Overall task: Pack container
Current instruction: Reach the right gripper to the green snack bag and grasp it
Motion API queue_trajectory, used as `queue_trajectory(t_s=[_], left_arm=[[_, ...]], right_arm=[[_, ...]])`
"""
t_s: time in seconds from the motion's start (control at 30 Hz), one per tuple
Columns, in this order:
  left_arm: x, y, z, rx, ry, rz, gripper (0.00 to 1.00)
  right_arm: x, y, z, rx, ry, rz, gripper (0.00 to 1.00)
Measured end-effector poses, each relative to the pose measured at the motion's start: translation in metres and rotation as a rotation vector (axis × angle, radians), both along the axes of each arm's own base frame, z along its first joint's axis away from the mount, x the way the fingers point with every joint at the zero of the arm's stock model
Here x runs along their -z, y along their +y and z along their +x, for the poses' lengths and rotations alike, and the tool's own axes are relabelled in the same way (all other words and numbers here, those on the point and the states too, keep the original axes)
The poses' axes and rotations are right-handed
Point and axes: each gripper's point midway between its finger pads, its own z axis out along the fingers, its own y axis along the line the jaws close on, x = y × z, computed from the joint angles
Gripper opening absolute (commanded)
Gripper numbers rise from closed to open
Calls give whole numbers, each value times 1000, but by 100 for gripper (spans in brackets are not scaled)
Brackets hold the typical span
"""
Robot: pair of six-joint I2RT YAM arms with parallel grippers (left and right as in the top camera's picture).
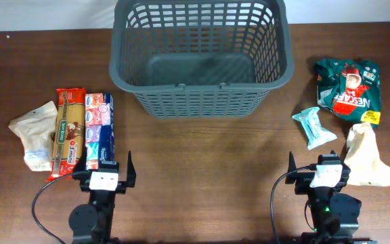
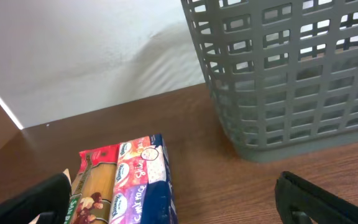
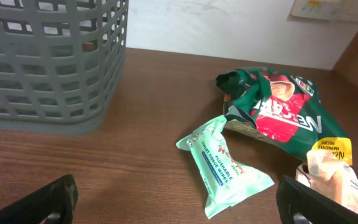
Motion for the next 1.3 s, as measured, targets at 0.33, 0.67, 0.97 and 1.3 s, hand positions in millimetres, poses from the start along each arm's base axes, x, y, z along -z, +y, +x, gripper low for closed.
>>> queue_trajectory(t_s=[0.33, 0.67, 0.97, 1.3], left_arm=[[0, 0, 0, 0, 0, 0, 99], [0, 0, 0, 0, 1, 0, 99], [0, 0, 0, 0, 1, 0, 99], [0, 0, 0, 0, 1, 0, 99]], right_arm=[[-1, 27, -1, -76, 6, 347, 99], [5, 45, 2, -91, 238, 546, 99], [-105, -14, 74, 133, 578, 451, 99], [-139, -97, 173, 288, 596, 389, 100]])
